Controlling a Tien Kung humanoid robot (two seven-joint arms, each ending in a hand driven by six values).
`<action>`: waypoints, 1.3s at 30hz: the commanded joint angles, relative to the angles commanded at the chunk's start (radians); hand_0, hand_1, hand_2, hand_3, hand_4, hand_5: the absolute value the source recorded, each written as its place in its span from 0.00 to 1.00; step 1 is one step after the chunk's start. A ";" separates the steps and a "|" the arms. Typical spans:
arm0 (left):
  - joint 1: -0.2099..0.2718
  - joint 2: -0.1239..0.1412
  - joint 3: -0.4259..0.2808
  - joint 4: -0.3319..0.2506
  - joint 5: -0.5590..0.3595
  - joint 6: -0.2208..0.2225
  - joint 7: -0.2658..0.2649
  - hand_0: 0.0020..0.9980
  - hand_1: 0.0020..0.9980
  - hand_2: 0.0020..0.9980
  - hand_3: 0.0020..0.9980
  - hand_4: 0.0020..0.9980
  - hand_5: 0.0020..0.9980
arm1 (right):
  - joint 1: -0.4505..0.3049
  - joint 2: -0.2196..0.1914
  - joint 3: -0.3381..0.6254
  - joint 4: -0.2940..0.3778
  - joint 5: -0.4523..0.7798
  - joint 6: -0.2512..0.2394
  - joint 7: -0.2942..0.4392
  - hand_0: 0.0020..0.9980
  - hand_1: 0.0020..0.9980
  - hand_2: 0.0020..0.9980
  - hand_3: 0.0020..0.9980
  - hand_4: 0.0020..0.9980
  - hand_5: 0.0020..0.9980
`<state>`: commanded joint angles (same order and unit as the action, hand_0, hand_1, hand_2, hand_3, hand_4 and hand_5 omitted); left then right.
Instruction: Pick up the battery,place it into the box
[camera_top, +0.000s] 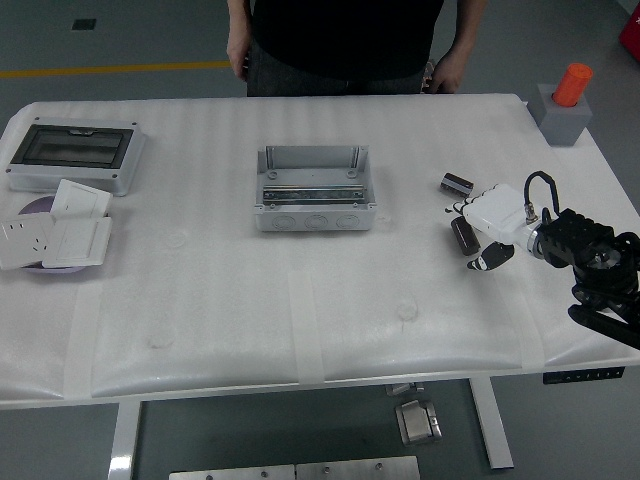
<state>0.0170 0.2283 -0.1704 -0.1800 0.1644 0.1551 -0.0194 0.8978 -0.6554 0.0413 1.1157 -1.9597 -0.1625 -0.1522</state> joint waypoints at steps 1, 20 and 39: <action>0.000 0.000 0.001 0.000 -0.001 0.000 0.000 0.59 0.64 0.59 0.72 0.68 0.23 | 0.000 0.001 0.000 -0.001 0.001 -0.001 0.000 0.67 0.64 0.85 0.92 0.93 0.34; 0.004 0.001 -0.012 0.000 0.022 0.000 0.003 0.59 0.64 0.58 0.72 0.68 0.22 | -0.008 0.013 -0.006 -0.027 0.025 -0.021 0.010 0.66 0.63 0.81 0.85 0.91 0.34; 0.000 -0.002 0.050 0.000 -0.010 0.003 -0.010 0.59 0.64 0.58 0.72 0.69 0.23 | -0.003 0.018 -0.003 -0.051 0.038 -0.049 0.020 0.64 0.62 0.78 0.81 0.69 0.29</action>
<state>0.0172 0.2264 -0.1208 -0.1800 0.1544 0.1578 -0.0296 0.8952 -0.6378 0.0379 1.0650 -1.9212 -0.2119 -0.1319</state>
